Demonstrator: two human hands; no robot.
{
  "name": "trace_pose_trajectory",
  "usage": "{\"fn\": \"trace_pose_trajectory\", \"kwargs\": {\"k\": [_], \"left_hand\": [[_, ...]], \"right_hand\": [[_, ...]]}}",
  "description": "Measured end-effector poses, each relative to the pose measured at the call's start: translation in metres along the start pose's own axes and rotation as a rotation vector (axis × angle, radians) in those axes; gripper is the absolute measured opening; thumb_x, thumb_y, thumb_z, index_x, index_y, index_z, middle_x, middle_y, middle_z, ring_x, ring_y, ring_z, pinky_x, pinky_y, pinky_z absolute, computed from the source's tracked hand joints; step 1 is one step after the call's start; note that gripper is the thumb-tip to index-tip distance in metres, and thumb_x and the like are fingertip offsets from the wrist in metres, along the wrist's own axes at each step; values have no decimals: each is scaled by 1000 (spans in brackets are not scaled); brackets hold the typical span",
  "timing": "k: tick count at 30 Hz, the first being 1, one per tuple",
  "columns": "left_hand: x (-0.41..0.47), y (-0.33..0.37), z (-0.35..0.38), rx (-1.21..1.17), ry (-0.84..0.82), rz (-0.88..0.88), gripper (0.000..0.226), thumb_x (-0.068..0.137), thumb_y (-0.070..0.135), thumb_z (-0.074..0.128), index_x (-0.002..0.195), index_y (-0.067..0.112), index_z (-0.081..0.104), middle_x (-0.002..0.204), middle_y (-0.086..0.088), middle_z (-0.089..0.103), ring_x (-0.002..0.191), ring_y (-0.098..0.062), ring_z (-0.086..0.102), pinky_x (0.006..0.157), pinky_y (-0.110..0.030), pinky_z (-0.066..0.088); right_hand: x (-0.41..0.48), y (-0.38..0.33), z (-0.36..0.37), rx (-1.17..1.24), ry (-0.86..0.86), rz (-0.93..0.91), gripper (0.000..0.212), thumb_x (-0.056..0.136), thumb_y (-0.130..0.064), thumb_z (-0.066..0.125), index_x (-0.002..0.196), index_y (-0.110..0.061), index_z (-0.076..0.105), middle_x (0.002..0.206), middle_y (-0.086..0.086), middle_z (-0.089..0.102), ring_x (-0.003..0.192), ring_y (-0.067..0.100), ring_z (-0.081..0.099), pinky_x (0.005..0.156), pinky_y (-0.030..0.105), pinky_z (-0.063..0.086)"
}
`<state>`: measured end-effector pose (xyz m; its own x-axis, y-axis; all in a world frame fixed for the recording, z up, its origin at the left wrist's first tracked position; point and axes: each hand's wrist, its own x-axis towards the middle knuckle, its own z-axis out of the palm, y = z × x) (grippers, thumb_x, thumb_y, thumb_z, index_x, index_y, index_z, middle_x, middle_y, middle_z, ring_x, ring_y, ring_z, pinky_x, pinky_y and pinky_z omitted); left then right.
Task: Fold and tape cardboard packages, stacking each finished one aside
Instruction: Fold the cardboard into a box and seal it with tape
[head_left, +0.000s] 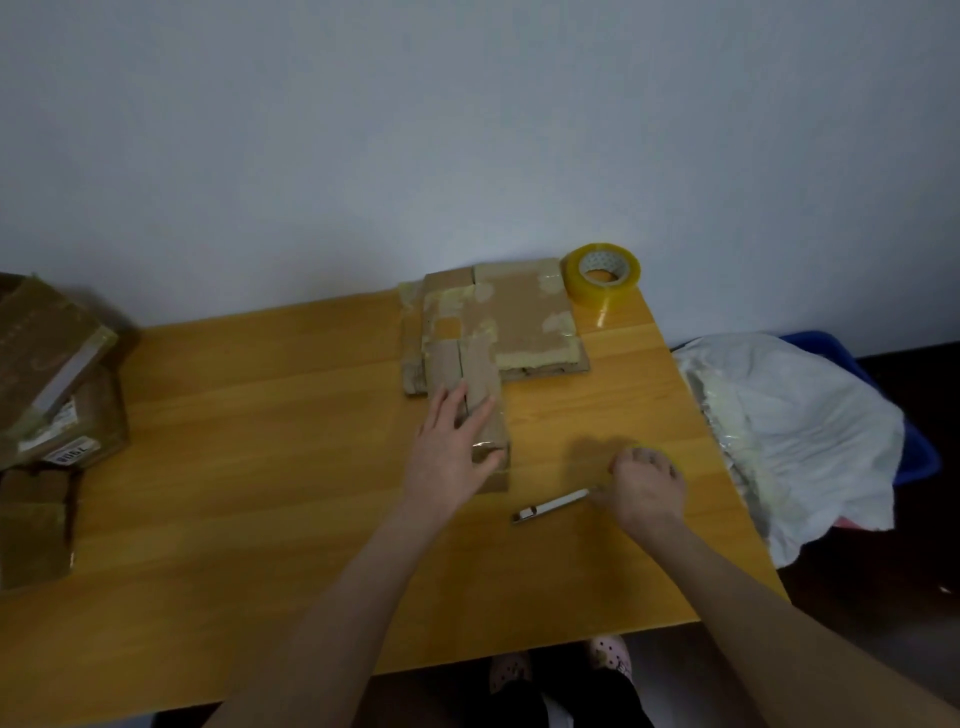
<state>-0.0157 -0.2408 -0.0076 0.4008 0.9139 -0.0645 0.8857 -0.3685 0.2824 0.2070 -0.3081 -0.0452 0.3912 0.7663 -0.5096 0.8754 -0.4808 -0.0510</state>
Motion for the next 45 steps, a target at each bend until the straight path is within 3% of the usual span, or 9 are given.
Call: {"fn": "trace_pose_trajectory", "kwargs": {"k": [4,10,20,23,27,31,35,39,45], "left_hand": [[2,1,7,17,45,8,60,93,44,54,148,30,32,158,-5,19,147,-28,10,112,-44,28],[3,5,9,24,39,-7,61,93,43,55,147,29,33,157,-8,20,146,-30,10,114,-45,25],[4,21,-12,86,36,-16,69,91,51,53,150,29,24,158,-3,16,147,-23,9,117,-47,8],[14,36,-33,-106,269,78,57,89,36,62,141,19,44,145,-3,41,133,-20,40,108,-39,38],[38,52,-65,-412,264,43,51,83,26,72,131,14,56,126,-6,59,113,-19,55,94,-33,46],[47,58,-79,-595,337,-45,11,76,13,77,86,9,74,79,-1,68,76,-14,61,70,-21,47],[49,50,-86,-682,345,-197,8,81,18,73,74,17,70,64,9,61,65,-8,56,64,-18,44],[43,39,-88,-797,320,-315,12,88,13,66,76,14,67,66,-1,64,68,-20,63,69,-36,57],[19,31,-78,-845,338,-433,12,93,9,60,86,0,64,66,-2,59,61,-10,58,51,-12,50]], "right_hand": [[5,3,8,-56,63,-30,34,98,-15,43,132,-16,46,119,6,61,129,26,41,106,40,33],[5,9,-14,110,198,-21,12,93,-8,52,98,-19,53,77,1,56,65,20,50,59,32,45],[0,-15,-66,573,325,-136,30,92,-21,57,122,-20,59,115,-1,67,100,22,63,76,32,52],[-4,-25,-84,748,373,-231,24,86,-18,62,110,-20,67,103,-3,69,96,18,63,70,27,45],[-13,-46,-117,833,386,-433,20,80,-14,65,80,-33,60,82,-7,65,79,16,60,67,31,45],[-18,-59,-139,797,386,-565,20,81,-14,66,99,-21,72,70,-12,56,73,12,56,69,34,47],[-21,-54,-153,847,255,-646,24,83,-23,72,106,-17,67,81,-3,64,78,11,58,74,32,47],[-23,-37,-155,854,-121,-733,19,86,-24,71,70,-20,61,58,-16,58,58,-3,51,59,16,38],[-17,-42,-157,618,-106,-801,43,84,-31,72,50,-24,47,50,-12,36,51,7,35,54,26,24]]}}
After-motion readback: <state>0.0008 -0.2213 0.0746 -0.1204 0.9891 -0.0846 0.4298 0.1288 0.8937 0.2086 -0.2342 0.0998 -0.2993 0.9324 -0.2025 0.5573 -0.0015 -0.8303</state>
